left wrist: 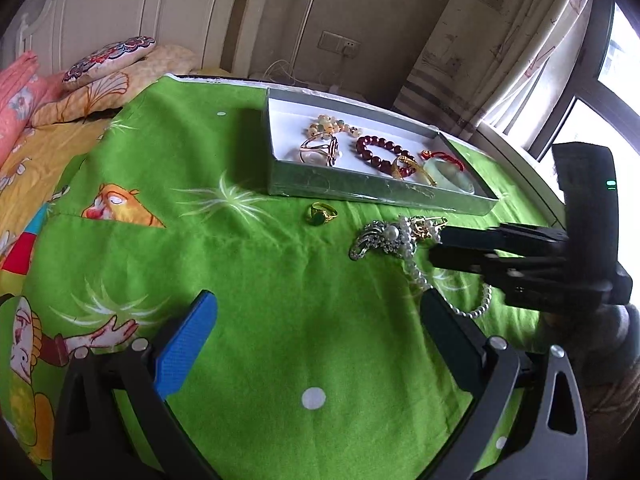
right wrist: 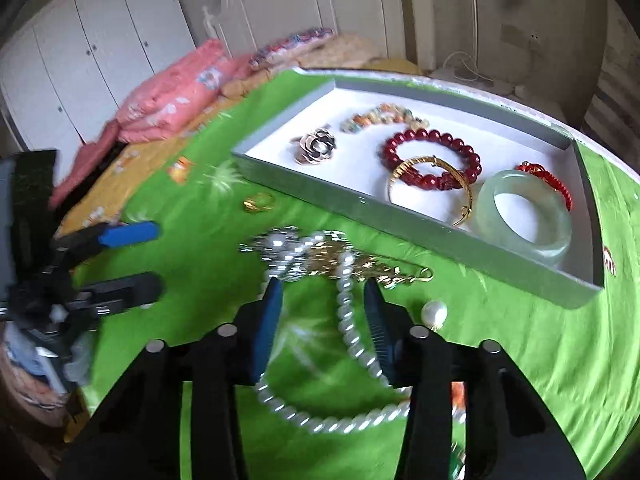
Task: Organize jewelry
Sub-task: 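Lift the pearl necklace high with the right tool while the left grasps the silver pearl brooch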
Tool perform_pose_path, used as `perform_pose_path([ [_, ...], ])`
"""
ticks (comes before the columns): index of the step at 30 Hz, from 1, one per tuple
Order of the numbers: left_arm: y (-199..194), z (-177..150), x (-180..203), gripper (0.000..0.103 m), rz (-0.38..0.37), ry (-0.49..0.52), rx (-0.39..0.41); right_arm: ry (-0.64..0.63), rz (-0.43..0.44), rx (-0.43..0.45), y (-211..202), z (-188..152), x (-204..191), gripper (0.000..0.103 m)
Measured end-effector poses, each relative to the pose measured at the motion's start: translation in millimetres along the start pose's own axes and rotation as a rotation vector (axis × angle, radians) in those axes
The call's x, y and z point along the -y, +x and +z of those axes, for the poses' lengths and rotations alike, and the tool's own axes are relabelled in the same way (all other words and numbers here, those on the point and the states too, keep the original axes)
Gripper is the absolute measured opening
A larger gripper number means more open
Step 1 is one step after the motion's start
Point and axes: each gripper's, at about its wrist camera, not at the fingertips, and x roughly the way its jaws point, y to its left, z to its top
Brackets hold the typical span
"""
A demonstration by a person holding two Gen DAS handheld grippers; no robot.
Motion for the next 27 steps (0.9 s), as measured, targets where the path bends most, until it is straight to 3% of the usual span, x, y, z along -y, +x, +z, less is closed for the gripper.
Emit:
perform_pose_path([
  [3,-0.4,-0.1,-0.7,0.101,-0.007,-0.007,0.002,-0.036,-0.025,0.007,4.4,3.3,0.0,0.025],
  [4,-0.3,-0.2,-1.0,0.101,-0.008,-0.01,0.001,-0.039,-0.03,0.007,5.0,3.5,0.1,0.013],
  [8,1.5,-0.1,-2.7,0.101,-0.004,-0.023,-0.008,0.004,0.087,0.041,-0.4,1.5,8.1,0.011],
  [13,5.9,0.3,-1.7,0.101,0.007,-0.027,-0.028,0.306,0.578,0.279,-54.1,-20.9,43.9,0.011],
  [17,9.5,1.2,6.9,0.101,0.033,0.011,-0.05,0.351,0.799,0.469,-106.3,-49.8,50.4,0.011],
  [21,17.8,7.2,30.7,0.1,0.084,0.108,-0.068,0.313,0.801,0.548,-142.9,-69.0,53.6,0.011],
  [25,32.4,21.8,59.1,0.099,0.069,0.195,-0.079,0.334,0.778,0.585,-152.5,-87.8,67.8,0.011],
  [27,44.6,29.3,71.9,0.086,0.06,0.249,-0.097,0.342,0.772,0.59,-151.7,-92.0,72.2,0.011],
])
